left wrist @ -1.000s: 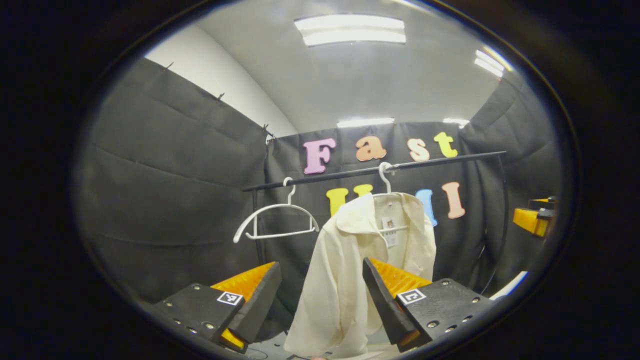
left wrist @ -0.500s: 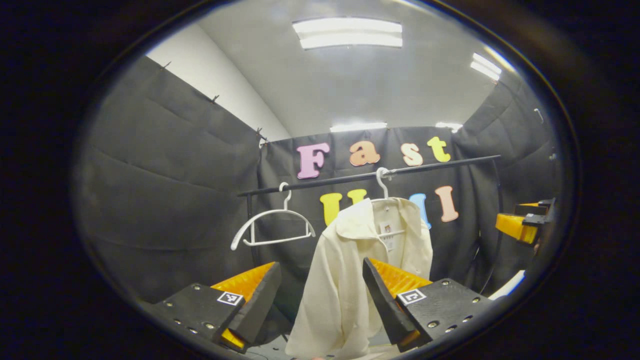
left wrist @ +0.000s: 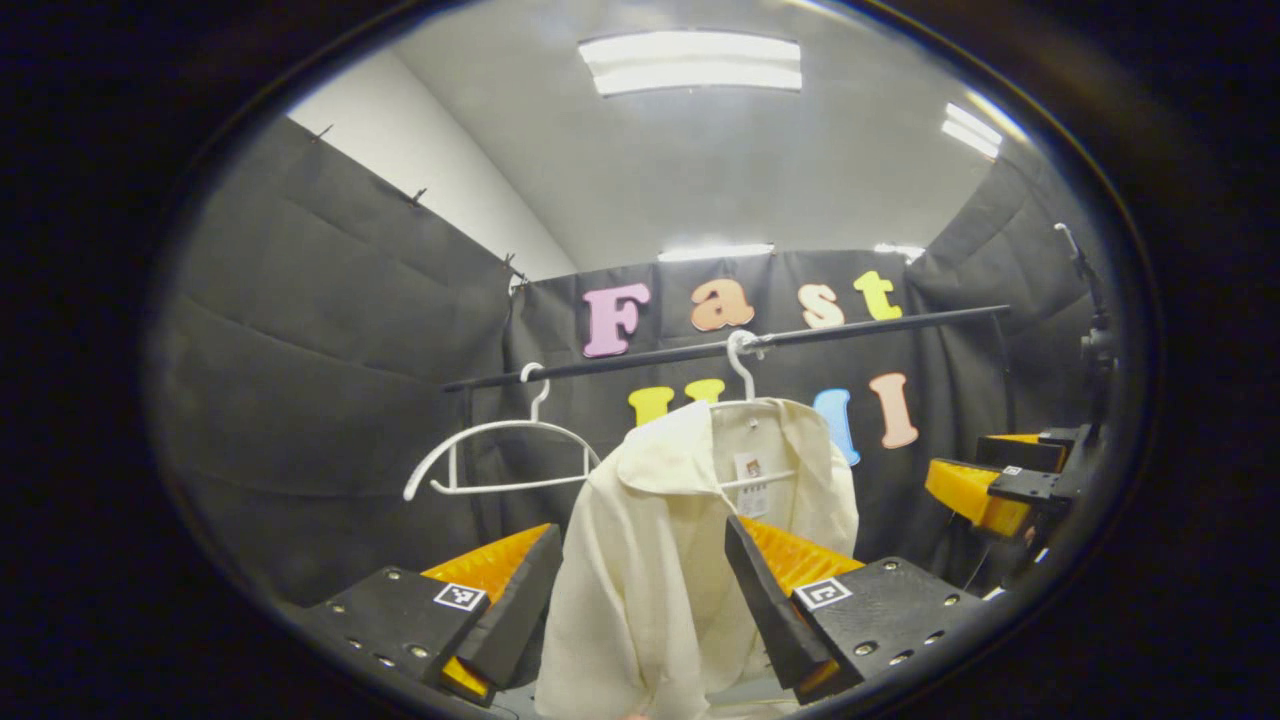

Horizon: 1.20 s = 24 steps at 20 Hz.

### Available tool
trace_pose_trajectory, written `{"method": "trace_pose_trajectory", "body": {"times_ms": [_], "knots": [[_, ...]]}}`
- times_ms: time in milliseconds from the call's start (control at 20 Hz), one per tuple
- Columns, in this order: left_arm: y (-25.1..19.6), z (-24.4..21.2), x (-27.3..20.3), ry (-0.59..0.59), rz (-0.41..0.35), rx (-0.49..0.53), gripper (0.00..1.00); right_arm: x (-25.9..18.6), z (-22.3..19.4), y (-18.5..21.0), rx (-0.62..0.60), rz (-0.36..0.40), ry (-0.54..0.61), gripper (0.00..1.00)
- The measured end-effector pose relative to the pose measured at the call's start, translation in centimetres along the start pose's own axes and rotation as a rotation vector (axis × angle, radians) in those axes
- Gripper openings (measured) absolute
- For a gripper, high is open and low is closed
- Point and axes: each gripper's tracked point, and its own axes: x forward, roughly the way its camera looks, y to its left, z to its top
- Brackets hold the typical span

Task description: Grasp the clothes on the hanger with both hands and then place them into the laundry hamper below.

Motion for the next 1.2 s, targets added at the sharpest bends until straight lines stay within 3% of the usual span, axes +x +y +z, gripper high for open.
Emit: {"method": "trace_pose_trajectory", "body": {"times_ms": [300,550,1150,1200], "knots": [[-5.5,-1.7,3.8,0.023,0.021,0.008,0.96,5.5,-1.7,-0.1,0.037,0.118,0.008,0.97],[-5.7,-3.9,7.4,0.055,0.111,0.025,0.96,9.7,-3.6,1.6,0.075,0.202,0.027,0.99],[-3.4,-7.1,13.7,0.075,0.261,0.088,0.95,17.4,-9.6,4.9,0.066,0.217,0.154,0.99],[-3.2,-7.2,13.9,0.079,0.272,0.097,0.96,17.6,-9.6,4.9,0.071,0.212,0.159,0.89]]}}
